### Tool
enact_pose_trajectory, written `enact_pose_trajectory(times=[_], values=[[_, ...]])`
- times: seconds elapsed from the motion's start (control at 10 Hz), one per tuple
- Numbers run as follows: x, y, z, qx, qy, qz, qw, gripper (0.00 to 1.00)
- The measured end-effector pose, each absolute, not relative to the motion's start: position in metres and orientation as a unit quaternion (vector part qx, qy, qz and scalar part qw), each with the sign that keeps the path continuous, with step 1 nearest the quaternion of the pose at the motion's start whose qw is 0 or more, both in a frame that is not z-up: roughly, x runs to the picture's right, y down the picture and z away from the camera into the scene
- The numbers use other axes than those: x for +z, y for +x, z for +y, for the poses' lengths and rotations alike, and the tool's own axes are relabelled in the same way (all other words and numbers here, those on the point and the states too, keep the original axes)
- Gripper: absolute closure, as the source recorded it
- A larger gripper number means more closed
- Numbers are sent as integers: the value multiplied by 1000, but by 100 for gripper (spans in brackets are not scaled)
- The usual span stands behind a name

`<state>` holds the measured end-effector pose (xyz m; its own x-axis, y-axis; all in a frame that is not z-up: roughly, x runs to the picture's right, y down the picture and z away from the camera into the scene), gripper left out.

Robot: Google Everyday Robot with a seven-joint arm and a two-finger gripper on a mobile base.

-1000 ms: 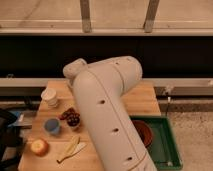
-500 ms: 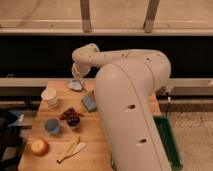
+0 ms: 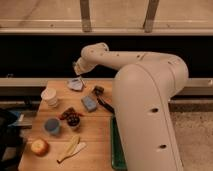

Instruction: Place fork in table surface

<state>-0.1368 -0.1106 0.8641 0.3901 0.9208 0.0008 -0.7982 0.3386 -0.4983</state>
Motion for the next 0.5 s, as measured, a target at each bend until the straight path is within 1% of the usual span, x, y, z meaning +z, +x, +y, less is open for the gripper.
enact_pose_trajectory(times=[0.5], values=[[864,-137,-103,538,-227,-162,796,99]])
